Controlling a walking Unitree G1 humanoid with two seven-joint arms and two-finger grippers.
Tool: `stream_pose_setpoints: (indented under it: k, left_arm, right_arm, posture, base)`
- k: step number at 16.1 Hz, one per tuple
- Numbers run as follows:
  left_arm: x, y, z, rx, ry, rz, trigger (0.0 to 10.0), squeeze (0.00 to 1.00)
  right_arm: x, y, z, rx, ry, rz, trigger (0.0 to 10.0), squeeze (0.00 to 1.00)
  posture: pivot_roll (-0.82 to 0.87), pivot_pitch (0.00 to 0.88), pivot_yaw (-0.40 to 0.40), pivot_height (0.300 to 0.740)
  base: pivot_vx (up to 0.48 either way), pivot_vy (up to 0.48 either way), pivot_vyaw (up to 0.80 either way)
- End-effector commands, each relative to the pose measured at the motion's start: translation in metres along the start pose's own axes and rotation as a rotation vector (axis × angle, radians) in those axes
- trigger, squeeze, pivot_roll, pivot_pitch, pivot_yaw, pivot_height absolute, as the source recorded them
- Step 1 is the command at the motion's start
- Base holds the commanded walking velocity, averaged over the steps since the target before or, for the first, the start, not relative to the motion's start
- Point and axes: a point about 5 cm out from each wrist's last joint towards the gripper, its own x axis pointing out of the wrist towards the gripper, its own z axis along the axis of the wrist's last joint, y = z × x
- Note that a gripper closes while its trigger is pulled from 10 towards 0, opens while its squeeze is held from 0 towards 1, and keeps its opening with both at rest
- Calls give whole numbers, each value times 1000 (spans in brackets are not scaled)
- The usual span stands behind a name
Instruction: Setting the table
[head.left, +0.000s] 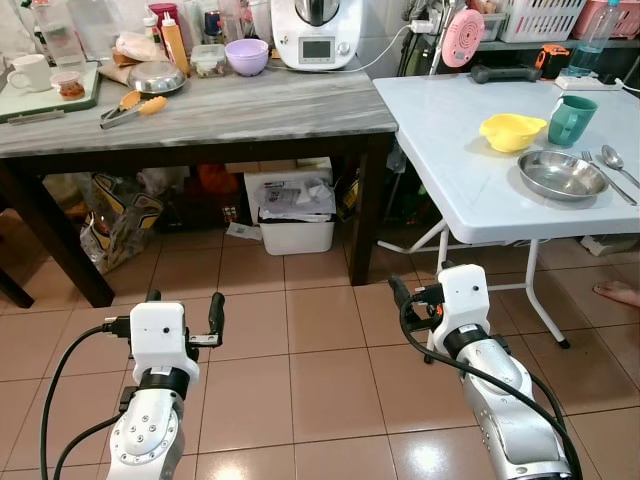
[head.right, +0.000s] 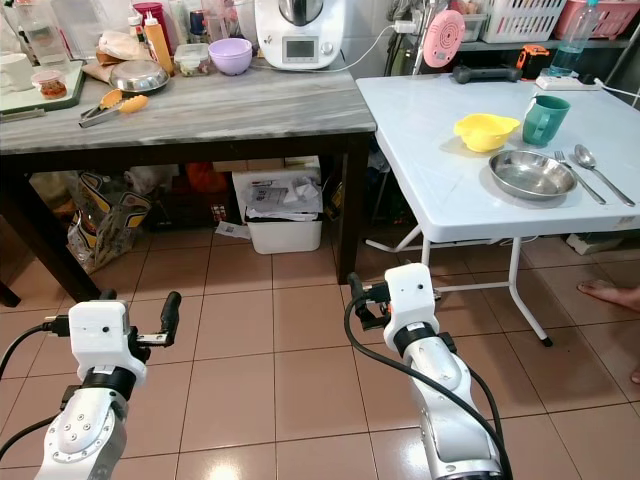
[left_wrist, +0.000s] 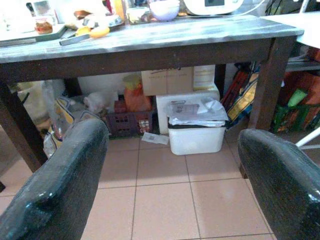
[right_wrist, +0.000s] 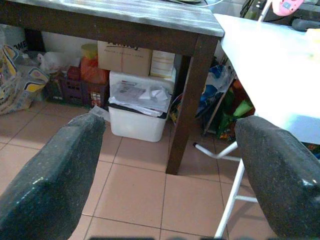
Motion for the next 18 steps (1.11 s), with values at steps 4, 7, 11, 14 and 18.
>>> stream_pose_setpoints:
  k: [4, 7, 11, 14, 18]
  left_arm:
    - [2, 2, -6, 4, 33, 15, 10000, 0]
    - [2, 2, -6, 2, 33, 11, 10000, 0]
    - [2, 0, -7, -7, 32, -1, 10000, 0]
    - [2, 0, -7, -11, 35, -5, 10000, 0]
    - [4, 0, -6, -15, 34, -6, 10000, 0]
  right_arm:
    - [-2, 1, -4, 40, 34, -5, 10000, 0]
    - [-3, -4, -4, 15, 34, -29, 10000, 0]
    - [0, -5, -4, -34, 46, -36, 10000, 0]
    - [1, -4, -4, -69, 41, -54, 10000, 0]
    - [3, -1, 1, -39, -12, -47, 10000, 0]
  posture:
    - [-112, 53, 35, 740]
    - [-118, 56, 34, 740]
    - [-117, 52, 33, 740]
    - [-117, 53, 34, 740]
    - [-116, 51, 36, 740]
  base:
    - [0, 0, 0]
    - [0, 0, 0]
    - [0, -303, 0]
    - [0, -480, 0]
    - [0, -480, 0]
